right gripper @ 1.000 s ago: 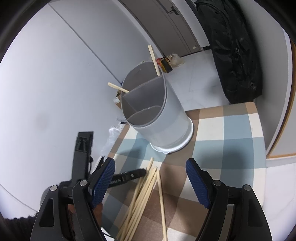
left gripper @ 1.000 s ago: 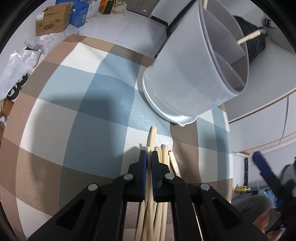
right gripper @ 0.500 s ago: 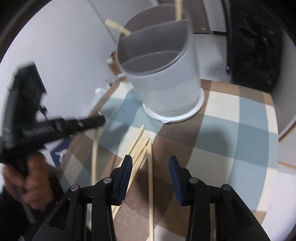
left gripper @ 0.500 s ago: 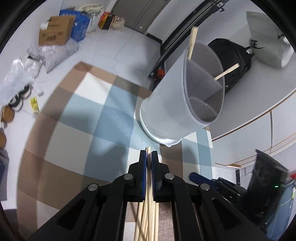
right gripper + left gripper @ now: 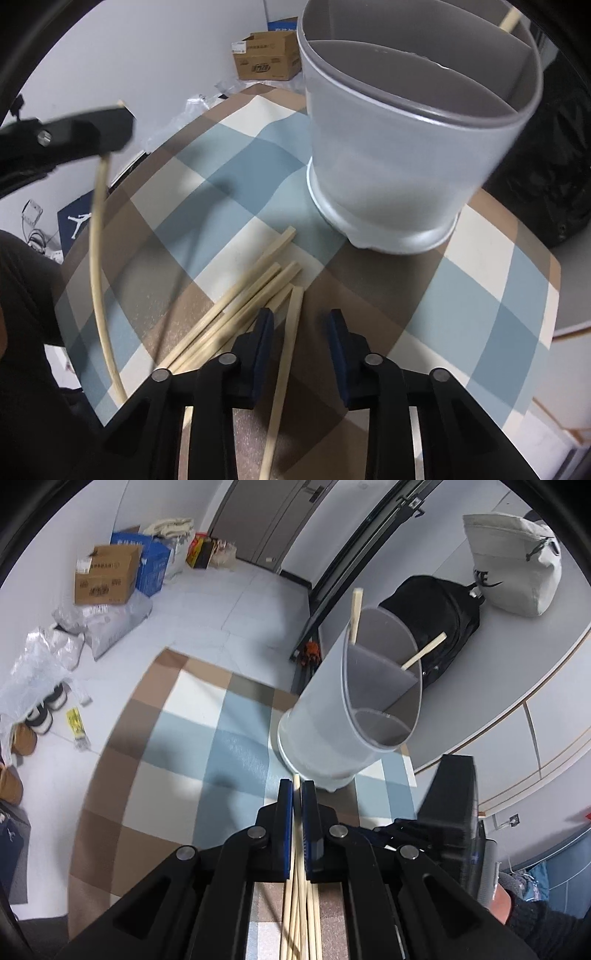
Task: Organize utensils
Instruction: 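Grasp a chopstick with the right gripper while the left gripper holds its chopsticks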
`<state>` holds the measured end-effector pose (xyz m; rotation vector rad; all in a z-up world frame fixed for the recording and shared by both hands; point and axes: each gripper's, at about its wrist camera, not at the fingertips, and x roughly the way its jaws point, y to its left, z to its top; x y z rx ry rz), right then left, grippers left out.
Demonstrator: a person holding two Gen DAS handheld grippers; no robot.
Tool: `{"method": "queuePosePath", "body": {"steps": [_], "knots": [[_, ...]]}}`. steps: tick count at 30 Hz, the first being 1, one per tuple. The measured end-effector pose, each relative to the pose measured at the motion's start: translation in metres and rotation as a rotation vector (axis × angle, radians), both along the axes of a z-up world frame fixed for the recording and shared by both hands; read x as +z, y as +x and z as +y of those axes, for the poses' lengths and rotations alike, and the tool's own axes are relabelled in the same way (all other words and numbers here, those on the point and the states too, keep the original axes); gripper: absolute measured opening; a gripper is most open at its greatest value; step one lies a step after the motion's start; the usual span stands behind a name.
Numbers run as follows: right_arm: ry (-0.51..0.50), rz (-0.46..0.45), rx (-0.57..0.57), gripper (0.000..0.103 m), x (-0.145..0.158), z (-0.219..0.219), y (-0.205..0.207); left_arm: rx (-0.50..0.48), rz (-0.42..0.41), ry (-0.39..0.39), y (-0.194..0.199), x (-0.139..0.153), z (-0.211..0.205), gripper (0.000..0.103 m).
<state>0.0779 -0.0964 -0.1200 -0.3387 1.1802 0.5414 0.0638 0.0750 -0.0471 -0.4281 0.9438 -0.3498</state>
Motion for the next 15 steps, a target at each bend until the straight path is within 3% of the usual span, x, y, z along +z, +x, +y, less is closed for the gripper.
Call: {"method": "queuePosePath", "body": {"steps": [5, 6, 15], "knots": [[0.044, -0.018, -0.047, 0.010, -0.002, -0.009, 0.001, 0.011, -0.033, 0.017, 0.001, 0.003, 0.002, 0.001], [0.054, -0.022, -0.059, 0.004, -0.002, -0.011, 0.001, 0.013, -0.032, 0.019, 0.001, 0.003, 0.002, 0.001], [0.190, -0.077, -0.131, 0.004, 0.023, -0.033, -0.012, 0.007, -0.096, 0.073, -0.006, 0.013, -0.002, 0.001]]}}
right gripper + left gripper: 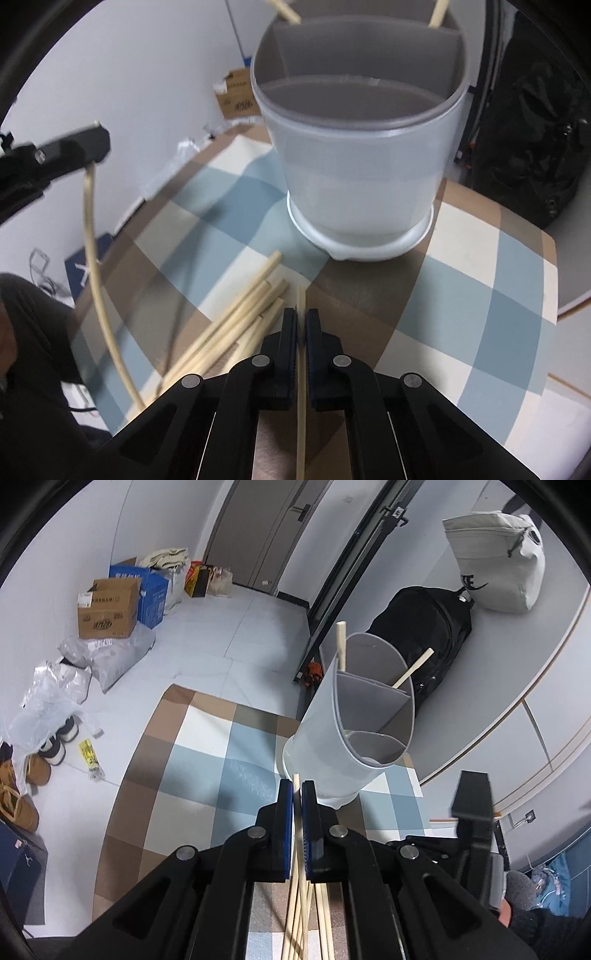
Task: Organize utensils
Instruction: 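Grasp a chopstick with the right gripper while the left gripper holds its chopsticks, then lift both grippers with chopsticks up above the utensil holder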
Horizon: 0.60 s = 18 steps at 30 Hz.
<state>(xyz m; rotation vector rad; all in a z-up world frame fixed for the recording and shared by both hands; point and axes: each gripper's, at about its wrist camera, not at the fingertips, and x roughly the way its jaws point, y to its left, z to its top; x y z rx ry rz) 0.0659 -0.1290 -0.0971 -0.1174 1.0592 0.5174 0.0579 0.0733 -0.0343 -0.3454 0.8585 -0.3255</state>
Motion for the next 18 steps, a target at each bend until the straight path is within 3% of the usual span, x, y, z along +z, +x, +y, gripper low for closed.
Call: {"method": "queuePosePath", "body": {"steps": [18], "knots": [[0.267, -0.356, -0.162, 0.004, 0.104, -0.040, -0.039, -0.006, -0.158, 0.096, -0.017, 0.039, -0.028, 0.001]]}}
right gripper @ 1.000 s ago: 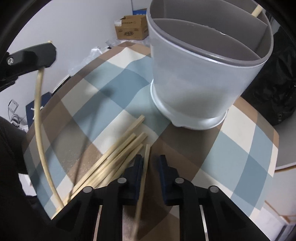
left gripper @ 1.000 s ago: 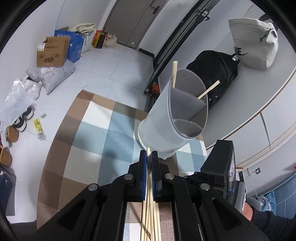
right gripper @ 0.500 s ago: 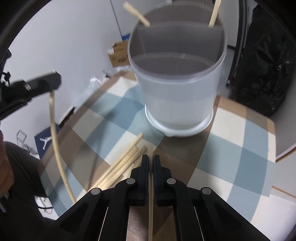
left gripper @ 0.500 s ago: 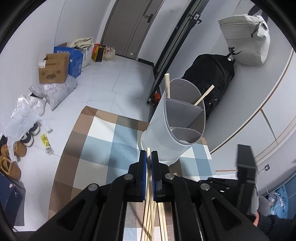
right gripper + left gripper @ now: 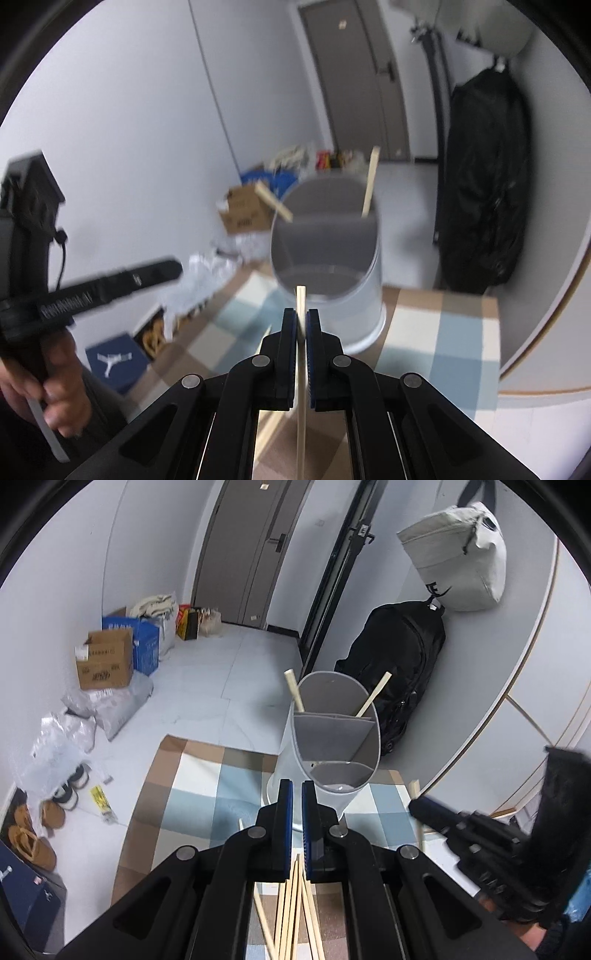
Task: Organize utensils
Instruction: 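Lift both grippers with chopsticks up above the utensil holder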
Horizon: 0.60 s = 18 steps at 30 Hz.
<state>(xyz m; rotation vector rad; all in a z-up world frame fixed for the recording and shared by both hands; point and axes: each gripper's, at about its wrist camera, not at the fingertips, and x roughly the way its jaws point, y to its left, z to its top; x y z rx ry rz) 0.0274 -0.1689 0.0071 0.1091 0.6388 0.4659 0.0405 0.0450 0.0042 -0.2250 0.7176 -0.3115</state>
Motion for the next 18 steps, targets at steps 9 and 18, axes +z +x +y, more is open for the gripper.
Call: {"method": "queuePosePath", "body": {"steps": [9, 18], "knots": [[0.083, -0.062, -0.022, 0.004, 0.021, -0.013, 0.001, -0.029, 0.069, -0.048, 0.007, 0.001, 0.010, 0.000], [0.140, -0.030, -0.010, 0.004, 0.003, -0.018, 0.007, 0.028, 0.335, -0.082, 0.040, -0.053, 0.037, 0.001]]}}
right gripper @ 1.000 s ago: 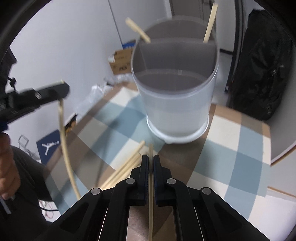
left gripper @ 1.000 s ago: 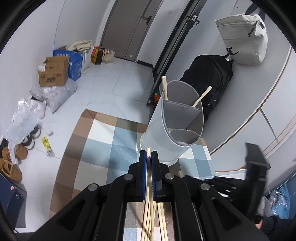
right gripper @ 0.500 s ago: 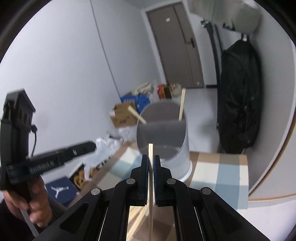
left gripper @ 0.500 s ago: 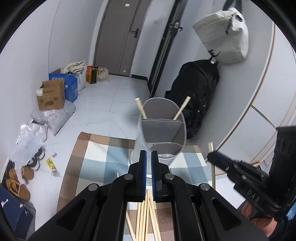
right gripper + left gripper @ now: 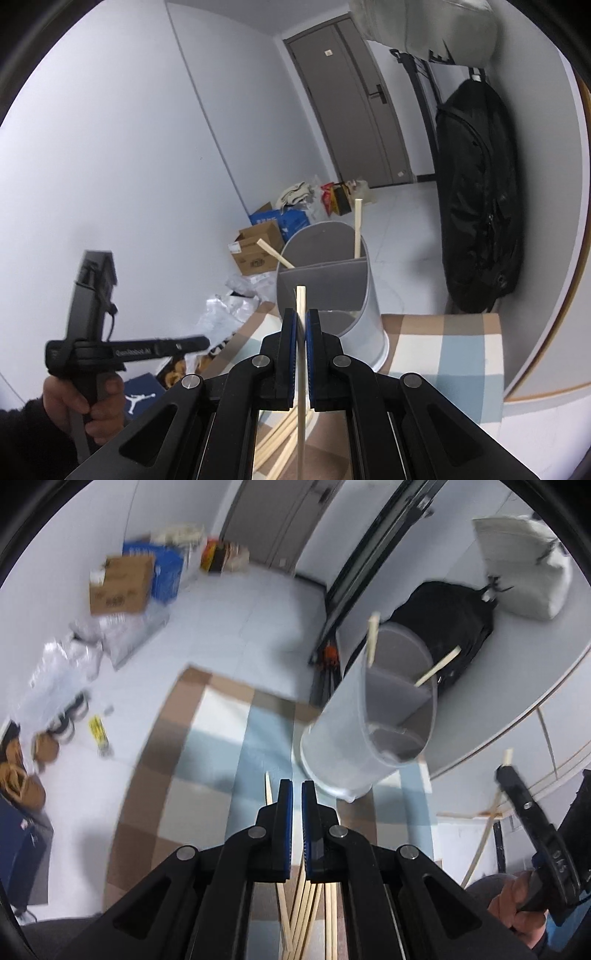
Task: Organize utensils
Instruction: 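Lift both grippers with chopsticks up above the utensil holder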
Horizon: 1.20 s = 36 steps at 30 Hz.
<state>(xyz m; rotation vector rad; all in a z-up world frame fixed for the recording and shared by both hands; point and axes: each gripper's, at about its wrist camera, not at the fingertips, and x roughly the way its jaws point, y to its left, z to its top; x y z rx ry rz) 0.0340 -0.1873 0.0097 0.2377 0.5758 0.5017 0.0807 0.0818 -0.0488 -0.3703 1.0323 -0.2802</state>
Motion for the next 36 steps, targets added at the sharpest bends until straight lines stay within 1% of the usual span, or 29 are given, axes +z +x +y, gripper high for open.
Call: {"method": "queuePosePath", "body": {"steps": [2, 4, 5, 7, 9, 14, 17, 18, 19, 22, 23, 24, 25, 26, 27, 29, 32, 34, 36], "knots": [[0.005, -0.002, 0.008, 0.004, -0.001, 0.000, 0.000, -0.008, 0.060, 0.042, 0.007, -0.018, -0.009, 0.003], [0.007, -0.006, 0.018, 0.004, -0.003, 0.001, 0.000, -0.014, 0.124, 0.066, 0.014, -0.036, -0.014, 0.011], [0.009, -0.006, 0.018, 0.004, -0.003, 0.000, -0.001, -0.017, 0.155, 0.067, 0.017, -0.045, -0.016, 0.019], [0.026, 0.004, 0.017, 0.004, -0.006, -0.003, -0.001, -0.012, 0.164, 0.090, 0.021, -0.053, -0.023, 0.023], [0.037, 0.010, 0.015, 0.004, -0.008, -0.006, 0.000, -0.026, 0.174, 0.120, 0.025, -0.058, -0.030, 0.038], [0.056, 0.013, 0.008, 0.004, -0.008, -0.012, 0.003, -0.051, 0.167, 0.239, 0.040, -0.064, -0.049, 0.039], [0.069, 0.009, 0.005, 0.004, -0.006, -0.015, 0.002, -0.035, 0.195, 0.307, 0.045, -0.071, -0.053, 0.039], [0.073, 0.006, 0.004, 0.004, -0.006, -0.016, 0.002, -0.029, 0.204, 0.308, 0.046, -0.074, -0.052, 0.038], [0.078, 0.005, 0.003, 0.004, -0.006, -0.017, 0.001, -0.015, 0.186, 0.316, 0.045, -0.073, -0.051, 0.039], [0.091, 0.009, -0.003, 0.004, -0.006, -0.020, 0.002, -0.002, 0.172, 0.368, 0.042, -0.075, -0.053, 0.038], [0.099, 0.013, -0.007, 0.004, -0.006, -0.022, 0.003, 0.003, 0.158, 0.376, 0.041, -0.075, -0.053, 0.037], [0.107, 0.017, -0.010, 0.004, -0.006, -0.023, 0.004, 0.011, 0.145, 0.386, 0.039, -0.075, -0.052, 0.021], [0.116, 0.023, -0.014, 0.004, -0.007, -0.025, 0.005, 0.032, 0.128, 0.390, 0.037, -0.075, -0.048, 0.008], [0.121, 0.027, -0.020, 0.004, -0.007, -0.026, 0.006, 0.049, 0.125, 0.355, 0.035, -0.075, -0.042, 0.002], [0.126, 0.029, -0.024, 0.004, -0.007, -0.027, 0.005, 0.058, 0.125, 0.317, 0.035, -0.076, -0.036, 0.001], [0.130, 0.029, -0.026, 0.004, -0.006, -0.027, 0.005, 0.069, 0.124, 0.277, 0.033, -0.075, -0.029, 0.001], [0.121, 0.023, -0.025, 0.004, -0.005, -0.025, 0.003, 0.102, 0.107, 0.255, 0.027, -0.067, -0.022, 0.001], [0.113, 0.016, -0.023, 0.004, -0.004, -0.022, 0.001, 0.136, 0.087, 0.212, 0.021, -0.056, -0.016, 0.001], [0.108, 0.010, -0.023, 0.004, -0.003, -0.020, 0.001, 0.162, 0.045, 0.168, 0.015, -0.039, -0.008, 0.001]]}}
